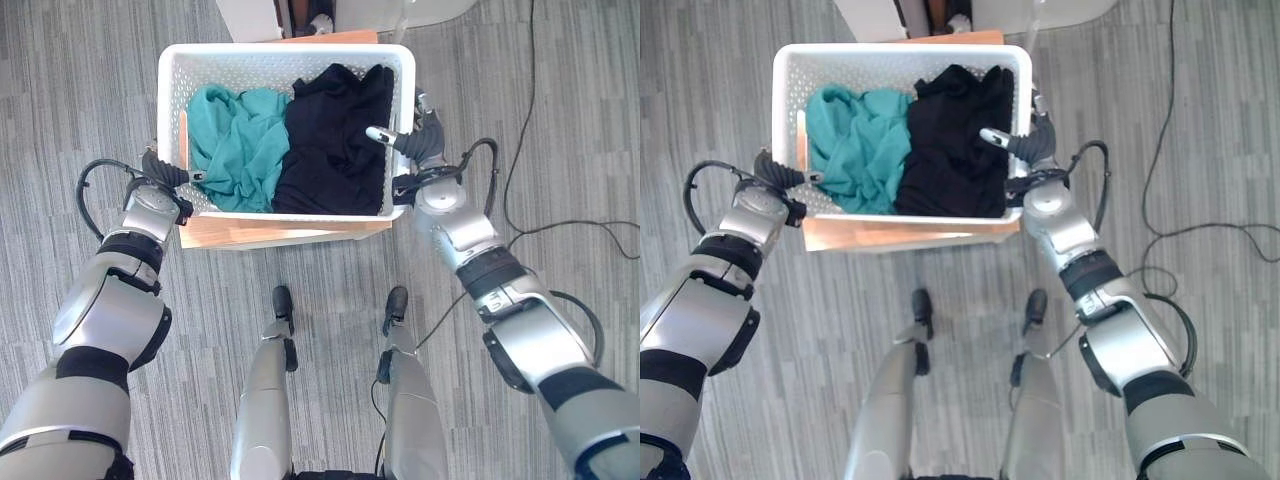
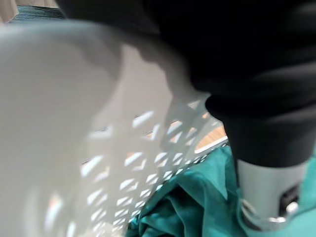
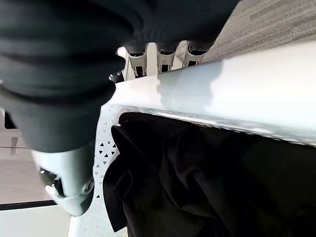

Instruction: Grab the laundry basket,head to the washer,open it,put in the laundry and shut it.

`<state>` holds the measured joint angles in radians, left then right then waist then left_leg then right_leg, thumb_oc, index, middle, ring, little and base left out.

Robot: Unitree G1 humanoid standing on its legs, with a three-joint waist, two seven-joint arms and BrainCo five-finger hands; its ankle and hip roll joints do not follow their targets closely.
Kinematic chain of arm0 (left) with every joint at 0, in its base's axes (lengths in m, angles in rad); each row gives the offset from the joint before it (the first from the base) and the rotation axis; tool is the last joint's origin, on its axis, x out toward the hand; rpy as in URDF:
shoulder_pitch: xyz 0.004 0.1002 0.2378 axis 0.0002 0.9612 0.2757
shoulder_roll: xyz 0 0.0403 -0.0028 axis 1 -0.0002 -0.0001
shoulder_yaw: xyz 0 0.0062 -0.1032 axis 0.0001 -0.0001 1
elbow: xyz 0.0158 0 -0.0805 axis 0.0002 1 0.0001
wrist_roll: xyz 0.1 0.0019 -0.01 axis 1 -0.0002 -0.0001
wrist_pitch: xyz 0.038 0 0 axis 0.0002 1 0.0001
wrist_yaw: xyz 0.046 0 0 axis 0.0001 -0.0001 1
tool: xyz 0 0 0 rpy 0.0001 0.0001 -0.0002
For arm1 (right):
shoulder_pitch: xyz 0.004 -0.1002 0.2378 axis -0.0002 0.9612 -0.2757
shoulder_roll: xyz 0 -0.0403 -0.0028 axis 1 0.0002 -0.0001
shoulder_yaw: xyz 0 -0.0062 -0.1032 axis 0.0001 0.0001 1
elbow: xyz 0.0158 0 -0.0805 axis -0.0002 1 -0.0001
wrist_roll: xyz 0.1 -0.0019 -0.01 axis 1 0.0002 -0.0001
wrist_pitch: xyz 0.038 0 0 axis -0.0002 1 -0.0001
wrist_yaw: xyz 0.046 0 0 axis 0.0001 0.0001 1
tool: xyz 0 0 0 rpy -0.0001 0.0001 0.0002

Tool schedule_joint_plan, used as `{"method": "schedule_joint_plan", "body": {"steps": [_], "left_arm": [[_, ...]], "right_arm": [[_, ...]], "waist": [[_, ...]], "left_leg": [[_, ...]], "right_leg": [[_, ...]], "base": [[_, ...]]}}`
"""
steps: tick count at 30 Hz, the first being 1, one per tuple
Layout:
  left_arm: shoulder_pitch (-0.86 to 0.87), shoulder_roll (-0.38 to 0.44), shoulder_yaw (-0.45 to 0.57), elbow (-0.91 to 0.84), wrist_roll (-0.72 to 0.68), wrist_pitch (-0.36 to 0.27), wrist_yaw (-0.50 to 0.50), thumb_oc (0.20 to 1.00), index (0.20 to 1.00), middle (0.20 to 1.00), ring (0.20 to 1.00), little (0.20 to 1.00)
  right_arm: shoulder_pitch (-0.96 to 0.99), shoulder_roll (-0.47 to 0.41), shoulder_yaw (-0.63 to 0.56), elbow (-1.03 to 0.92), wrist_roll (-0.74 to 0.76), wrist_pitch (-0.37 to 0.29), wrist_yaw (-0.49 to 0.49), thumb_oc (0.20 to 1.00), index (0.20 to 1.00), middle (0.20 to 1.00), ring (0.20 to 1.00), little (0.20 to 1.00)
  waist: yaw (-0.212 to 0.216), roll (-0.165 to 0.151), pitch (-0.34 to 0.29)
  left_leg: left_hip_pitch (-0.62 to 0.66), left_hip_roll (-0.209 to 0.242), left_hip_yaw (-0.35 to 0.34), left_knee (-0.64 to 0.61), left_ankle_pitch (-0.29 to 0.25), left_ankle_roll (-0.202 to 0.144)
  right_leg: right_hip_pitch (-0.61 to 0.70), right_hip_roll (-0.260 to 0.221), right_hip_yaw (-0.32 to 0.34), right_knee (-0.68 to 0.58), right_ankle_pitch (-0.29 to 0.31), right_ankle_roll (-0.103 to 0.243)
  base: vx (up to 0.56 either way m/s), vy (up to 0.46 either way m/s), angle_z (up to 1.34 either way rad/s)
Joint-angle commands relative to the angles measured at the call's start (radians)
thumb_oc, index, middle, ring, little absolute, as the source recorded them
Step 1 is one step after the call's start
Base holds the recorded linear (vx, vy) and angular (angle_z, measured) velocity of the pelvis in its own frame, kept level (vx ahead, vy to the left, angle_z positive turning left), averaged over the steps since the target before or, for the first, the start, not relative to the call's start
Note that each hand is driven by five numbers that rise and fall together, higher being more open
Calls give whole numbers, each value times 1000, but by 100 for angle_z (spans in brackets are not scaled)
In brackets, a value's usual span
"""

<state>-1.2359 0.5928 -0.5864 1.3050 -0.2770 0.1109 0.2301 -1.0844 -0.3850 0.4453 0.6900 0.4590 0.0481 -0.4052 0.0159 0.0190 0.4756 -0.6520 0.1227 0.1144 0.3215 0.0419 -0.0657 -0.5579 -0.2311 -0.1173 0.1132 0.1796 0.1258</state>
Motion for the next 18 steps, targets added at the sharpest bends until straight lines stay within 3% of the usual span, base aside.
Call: {"method": "schedule_joint_plan", "body": {"steps": [1, 2, 3, 4, 6, 7, 8, 9, 18], "left_arm": [[14, -32, -37, 17, 8, -21, -2, 768, 768, 768, 768, 768], [10, -31, -45, 8, 19, -23, -2, 473, 473, 473, 473, 473], [11, -31, -45, 8, 19, -23, -3, 473, 473, 473, 473, 473], [4, -32, -48, 0, 26, -27, 5, 200, 200, 200, 200, 200], [3, -34, -53, -8, 34, -31, 7, 200, 200, 200, 200, 200], [0, -37, -64, -27, 51, -32, 9, 200, 200, 200, 200, 200], [1, -37, -64, -27, 51, -32, 8, 200, 200, 200, 200, 200], [4, -33, -82, -55, 79, -30, 1, 200, 200, 200, 200, 200], [-1, -2, -103, -78, 135, -27, -13, 200, 200, 200, 200, 200]], "right_arm": [[6, -18, 8, -30, 38, -48, 19, 1000, 1000, 1000, 1000, 1000], [13, -18, 11, -37, 47, -50, 25, 1000, 1000, 1000, 1000, 1000], [14, -18, 11, -36, 48, -49, 25, 1000, 1000, 1000, 1000, 1000], [21, -19, 14, -39, 86, -61, 33, 1000, 1000, 1000, 1000, 1000], [25, -20, 16, -41, 99, -66, 37, 1000, 1000, 1000, 1000, 1000], [29, -25, 22, -40, 113, -71, 51, 520, 520, 520, 520, 520], [30, -25, 22, -40, 113, -70, 51, 391, 391, 391, 391, 391], [27, -34, 33, -40, 109, -60, 61, 200, 200, 200, 200, 200], [36, -69, 73, -68, 85, -42, 117, 200, 200, 200, 200, 200]], "waist": [[11, 18, -27], [11, 19, -25], [13, 20, -32], [13, 18, -25], [14, 18, -30], [13, 16, -23], [15, 18, -29], [17, 17, -28], [16, 13, -24]], "left_leg": [[-35, 24, -90, 0, -48, -38], [-37, 24, -90, 1, -49, -38], [-26, 27, -95, 2, -79, -45], [-40, 23, -90, 1, -48, -39], [-29, 26, -96, 2, -78, -45], [-43, 22, -91, 1, -47, -37], [-32, 26, -96, 2, -78, -44], [-35, 25, -96, 5, -78, -44], [-44, 24, -96, 10, -83, -41]], "right_leg": [[16, -47, 41, 75, -107, 39], [16, -47, 42, 75, -108, 39], [25, -43, 45, 78, -131, 44], [14, -48, 43, 72, -105, 39], [22, -44, 45, 75, -128, 44], [10, -49, 42, 71, -104, 39], [21, -45, 45, 74, -127, 45], [18, -47, 45, 76, -125, 45], [4, -49, 51, 76, -120, 47]], "base": [[0, 0, 0], [0, 0, 0], [0, 0, 0], [8, 1, 3], [0, 0, 0], [93, -9, 1], [0, 0, 0], [98, -12, 4], [2, 1, 1]]}}
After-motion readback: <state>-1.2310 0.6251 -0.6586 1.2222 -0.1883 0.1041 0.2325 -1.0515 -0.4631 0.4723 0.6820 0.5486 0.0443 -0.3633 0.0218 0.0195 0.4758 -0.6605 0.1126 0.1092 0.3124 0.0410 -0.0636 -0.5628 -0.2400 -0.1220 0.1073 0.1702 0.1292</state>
